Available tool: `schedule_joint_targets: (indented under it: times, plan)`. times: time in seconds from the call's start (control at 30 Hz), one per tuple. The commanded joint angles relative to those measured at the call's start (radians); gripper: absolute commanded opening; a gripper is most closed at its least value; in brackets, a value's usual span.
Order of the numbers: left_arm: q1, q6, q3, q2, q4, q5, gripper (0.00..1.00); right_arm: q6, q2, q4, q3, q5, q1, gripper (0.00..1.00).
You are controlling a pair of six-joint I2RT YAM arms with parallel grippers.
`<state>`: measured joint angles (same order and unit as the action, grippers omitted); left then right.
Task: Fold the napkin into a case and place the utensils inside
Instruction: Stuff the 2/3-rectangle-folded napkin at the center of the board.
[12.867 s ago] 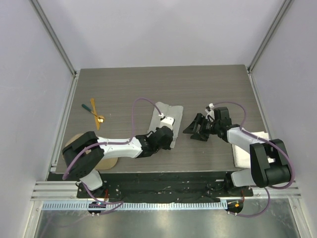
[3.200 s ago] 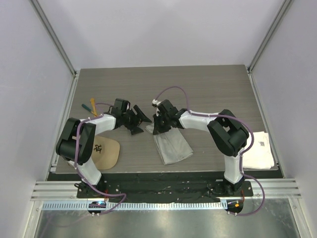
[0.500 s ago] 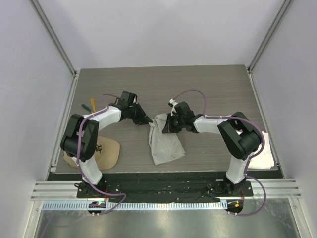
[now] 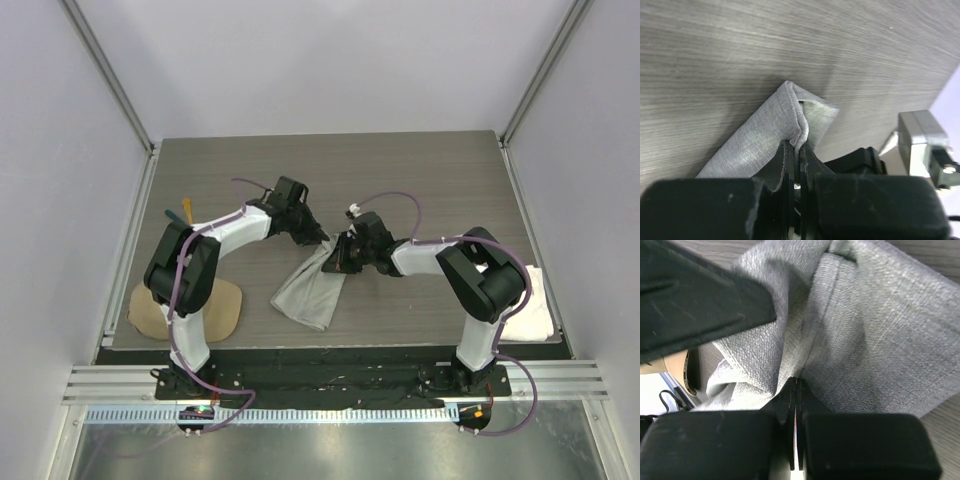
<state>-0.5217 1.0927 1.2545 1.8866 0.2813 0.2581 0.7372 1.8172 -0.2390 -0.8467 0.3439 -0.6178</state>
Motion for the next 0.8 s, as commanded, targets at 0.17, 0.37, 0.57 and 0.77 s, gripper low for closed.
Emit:
schedule_joint_targets:
  times: [0.17,0.37,0.57,0.77]
  plan:
    - [-0.052,0.009,0.042,-0.046,0.071,-0.183,0.00,-0.070,-0.147,0.205,-0.051,-0.016,0.050,0.01]
    - [-0.075,0.038,0.048,-0.057,0.099,-0.250,0.00,-0.122,-0.124,0.216,-0.046,-0.011,0.052,0.01]
    - [-0.121,0.068,0.091,-0.049,0.133,-0.316,0.00,-0.150,-0.029,0.153,-0.064,-0.048,0.052,0.01]
    - [-0.146,0.142,0.105,-0.040,0.174,-0.359,0.00,-0.177,0.008,0.103,-0.078,-0.039,0.053,0.01]
